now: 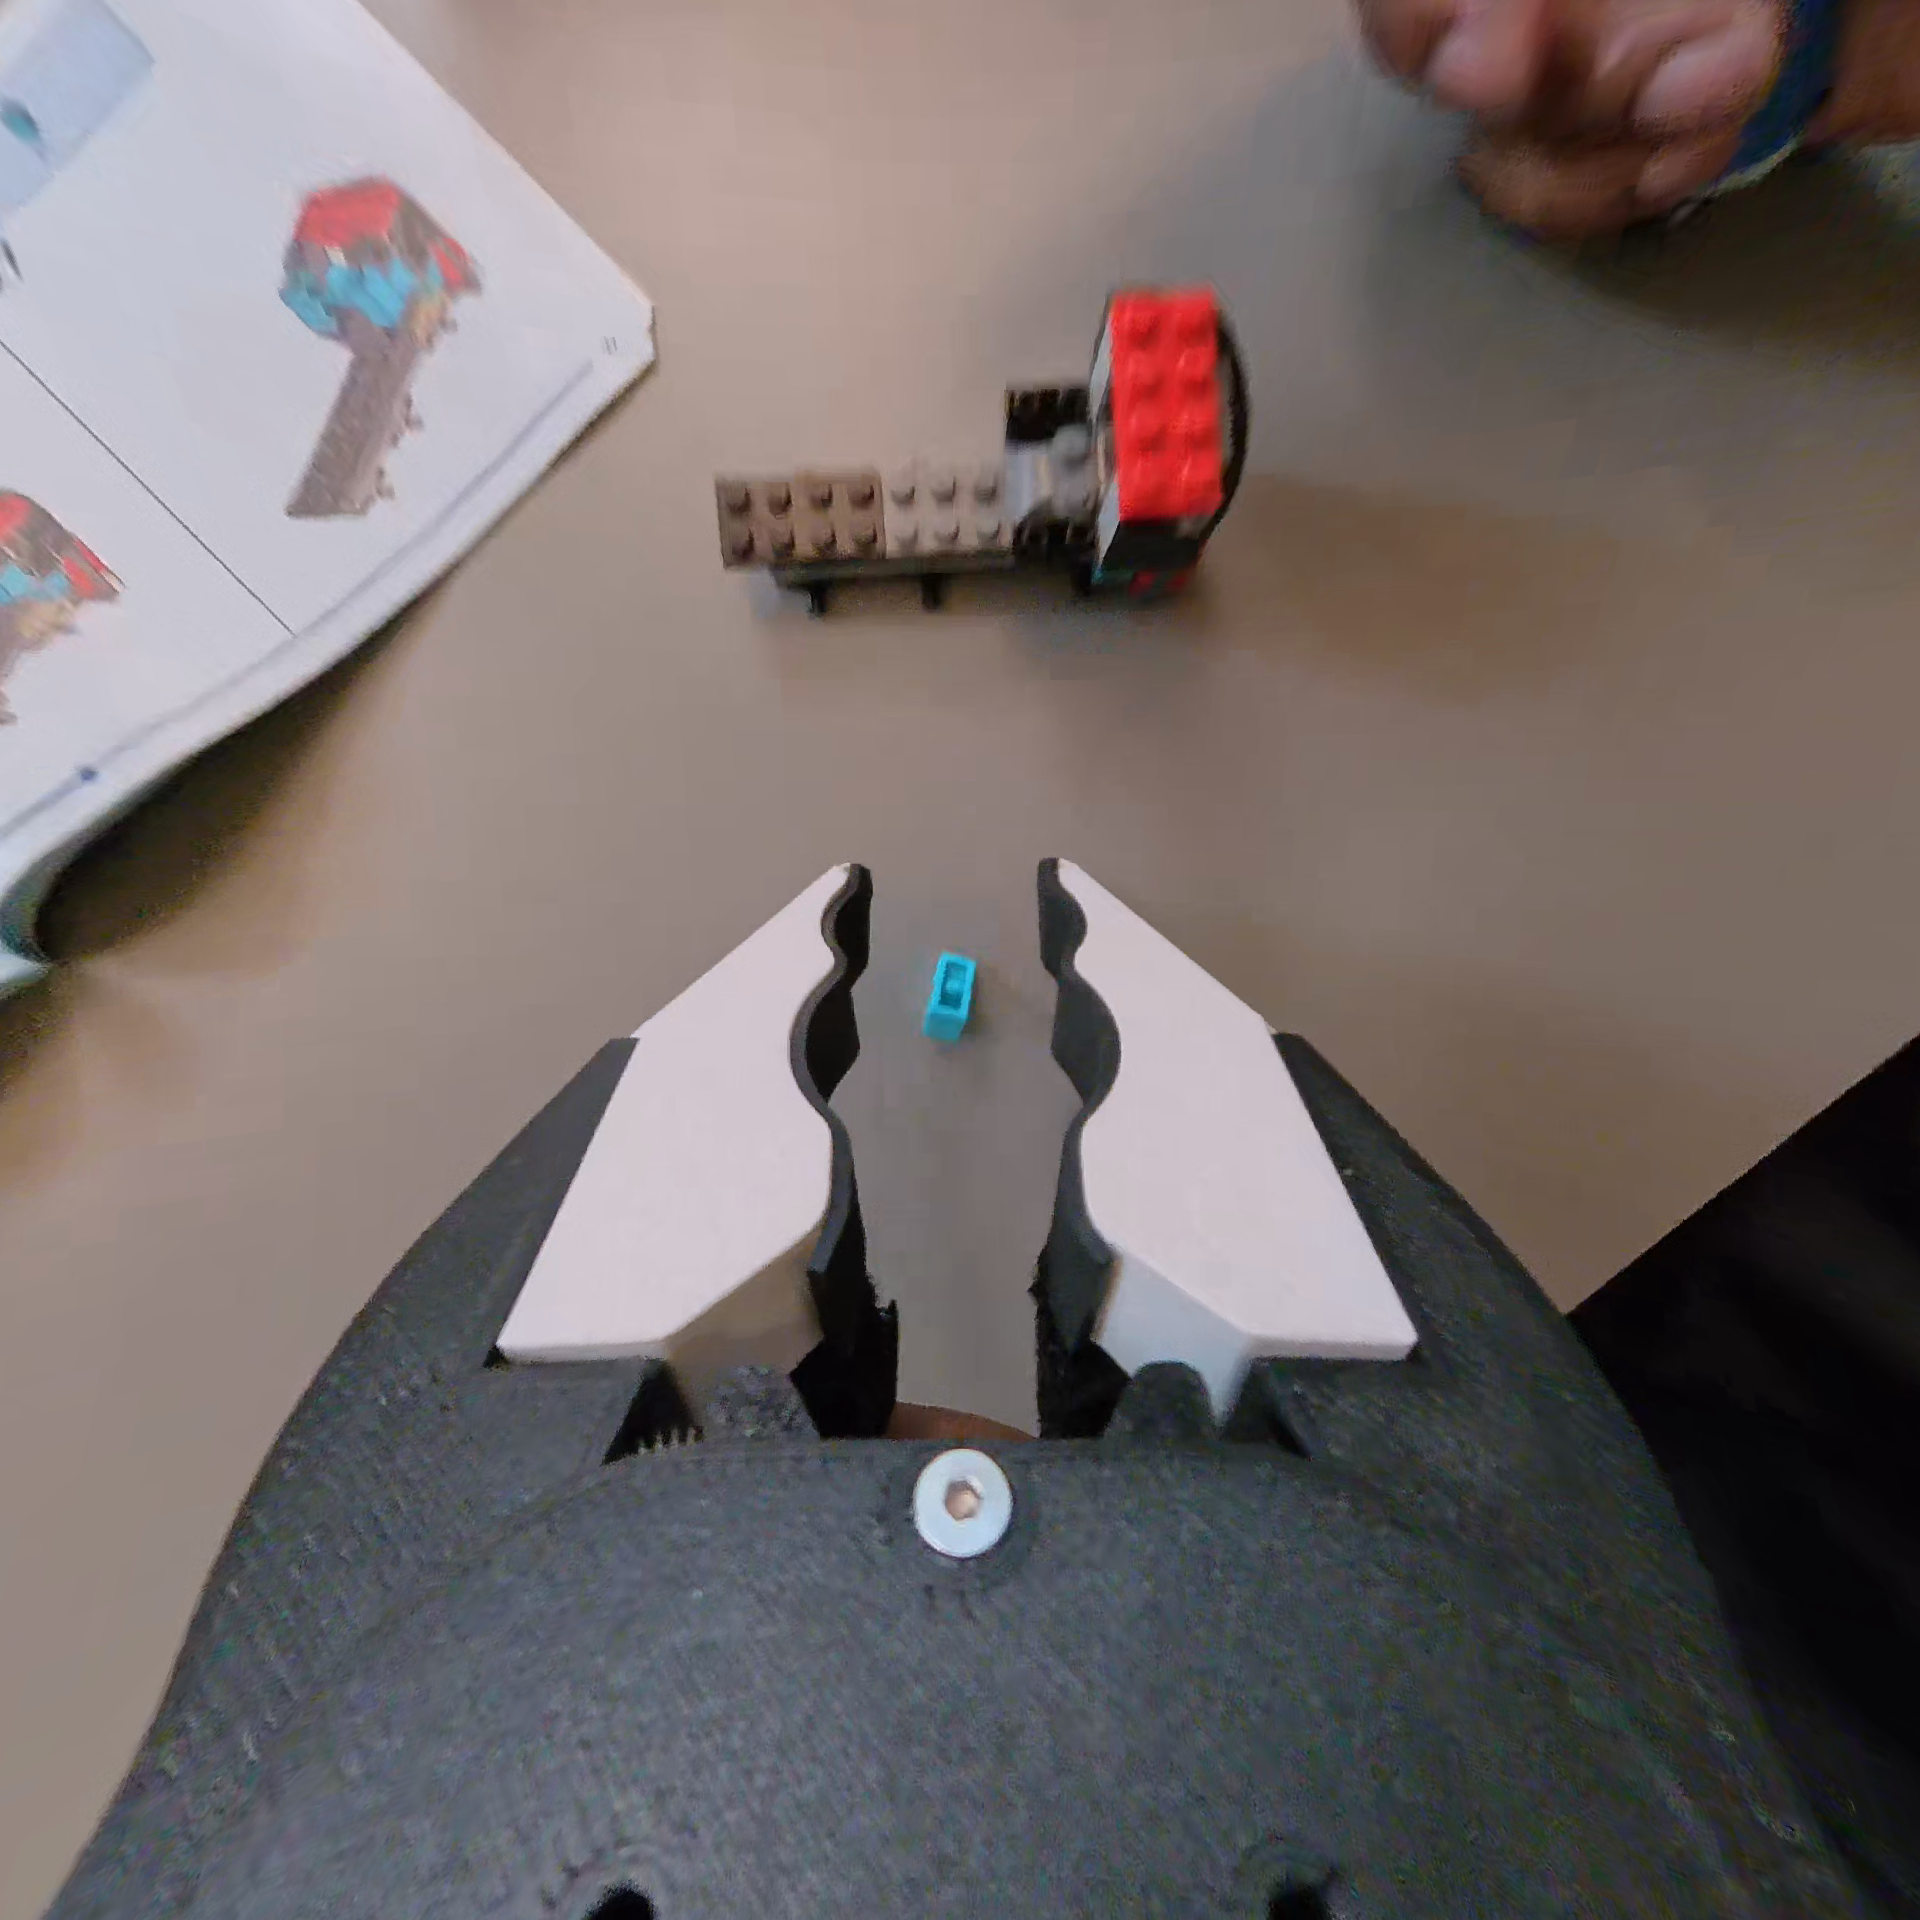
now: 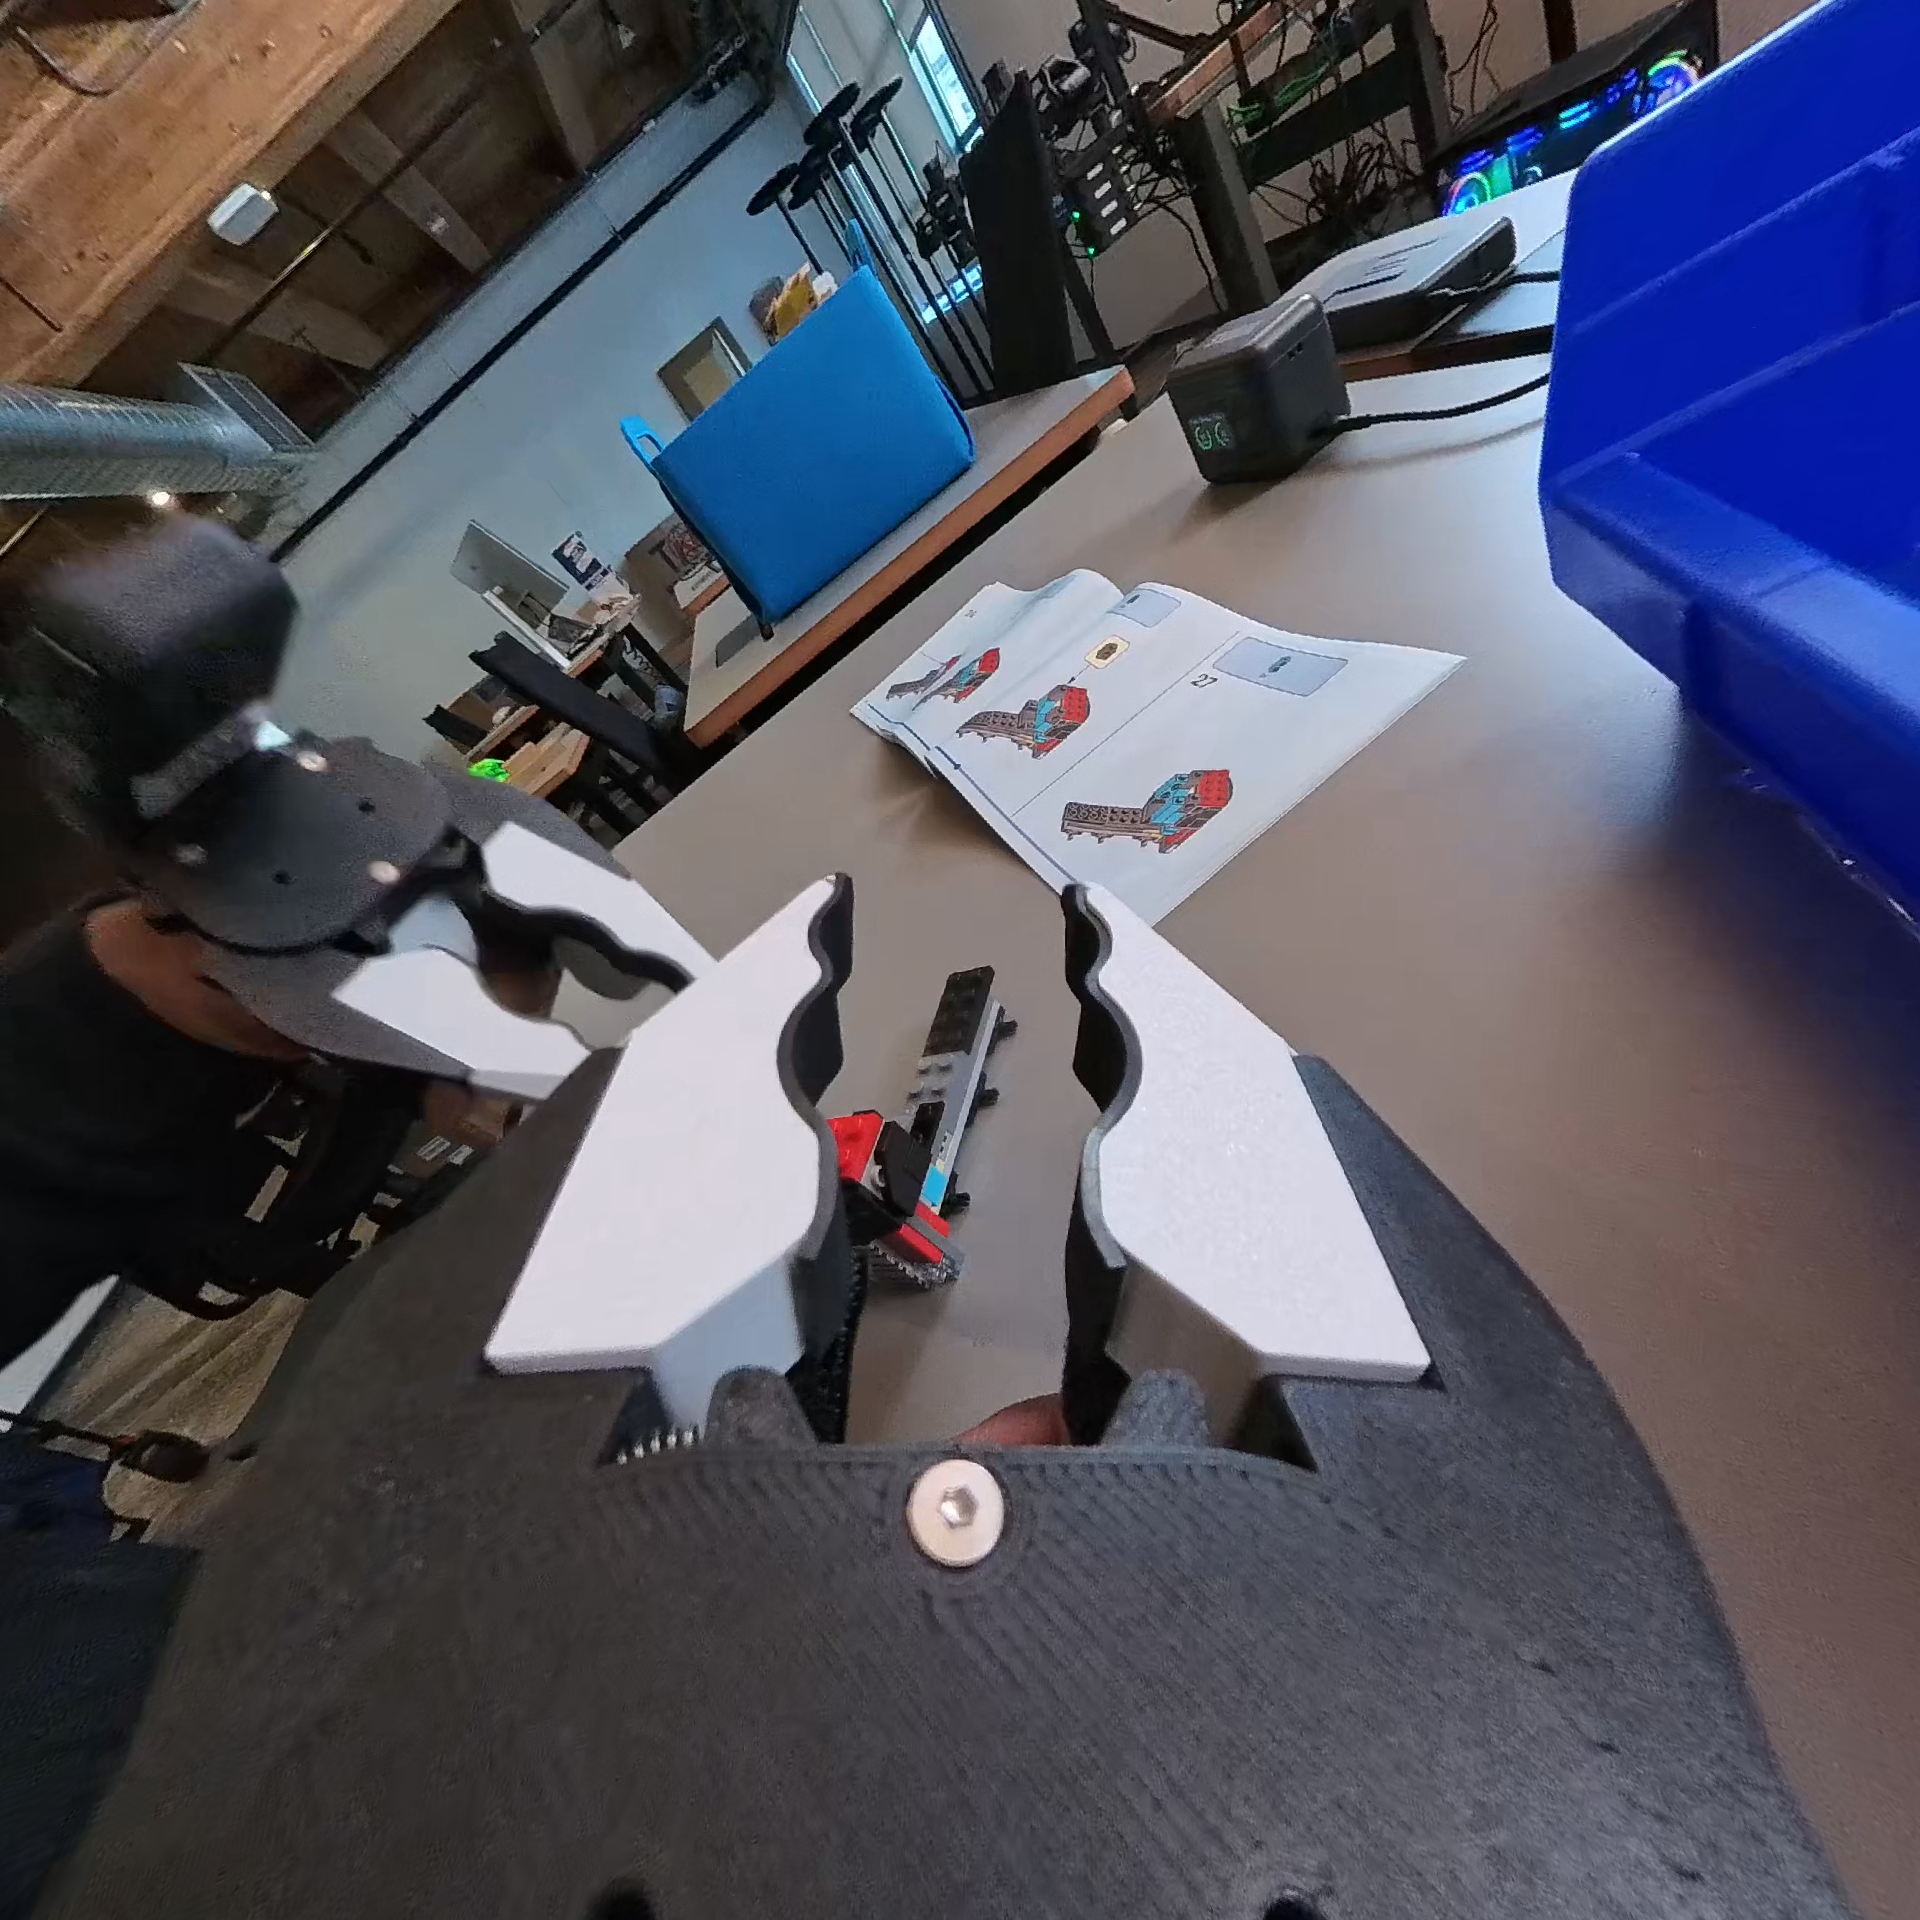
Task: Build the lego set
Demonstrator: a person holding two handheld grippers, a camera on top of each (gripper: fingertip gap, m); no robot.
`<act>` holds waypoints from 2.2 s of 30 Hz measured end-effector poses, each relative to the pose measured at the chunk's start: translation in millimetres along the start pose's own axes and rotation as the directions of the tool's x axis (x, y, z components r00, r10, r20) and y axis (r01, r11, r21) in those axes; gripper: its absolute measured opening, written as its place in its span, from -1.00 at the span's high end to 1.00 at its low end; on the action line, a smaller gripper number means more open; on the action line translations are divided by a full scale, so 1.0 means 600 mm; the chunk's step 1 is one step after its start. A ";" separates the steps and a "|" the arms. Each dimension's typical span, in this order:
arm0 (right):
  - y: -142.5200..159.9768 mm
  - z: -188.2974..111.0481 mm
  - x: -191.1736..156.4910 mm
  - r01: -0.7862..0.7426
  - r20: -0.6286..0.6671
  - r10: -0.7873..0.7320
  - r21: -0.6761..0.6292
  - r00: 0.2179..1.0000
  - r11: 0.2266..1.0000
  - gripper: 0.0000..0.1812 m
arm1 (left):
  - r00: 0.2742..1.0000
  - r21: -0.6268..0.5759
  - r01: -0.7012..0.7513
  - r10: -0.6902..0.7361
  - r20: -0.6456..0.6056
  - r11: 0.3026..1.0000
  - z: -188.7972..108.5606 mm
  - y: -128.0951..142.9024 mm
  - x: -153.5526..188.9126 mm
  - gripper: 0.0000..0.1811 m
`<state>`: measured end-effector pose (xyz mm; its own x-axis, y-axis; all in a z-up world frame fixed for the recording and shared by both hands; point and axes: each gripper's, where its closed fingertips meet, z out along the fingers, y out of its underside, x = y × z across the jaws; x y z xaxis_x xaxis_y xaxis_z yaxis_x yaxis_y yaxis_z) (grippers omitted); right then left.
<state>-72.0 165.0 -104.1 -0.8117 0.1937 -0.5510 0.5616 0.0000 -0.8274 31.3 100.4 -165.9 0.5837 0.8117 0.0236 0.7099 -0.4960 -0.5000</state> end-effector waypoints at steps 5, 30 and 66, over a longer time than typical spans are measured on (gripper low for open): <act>0.001 0.001 0.002 -0.010 -0.001 0.010 -0.006 1.000 1.000 0.55 | 0.997 0.185 -0.050 0.059 -0.045 0.982 -0.072 -0.138 0.032 0.61; 0.010 0.006 -0.005 -0.046 0.066 0.049 -0.057 0.997 0.997 0.55 | 0.162 0.155 -0.943 0.815 -0.557 0.294 0.319 -0.598 0.683 0.70; 0.002 0.000 0.001 -0.154 0.141 0.162 -0.062 0.977 0.986 0.55 | -0.513 0.552 -0.818 0.637 -0.576 -0.159 0.341 -0.517 0.700 0.85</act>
<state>-71.8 165.3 -105.1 -0.7247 0.0509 -0.6872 0.6889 0.0312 -0.7242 -24.5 658.2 -178.1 0.3799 -0.9096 0.1683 -0.8083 -0.4149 -0.4178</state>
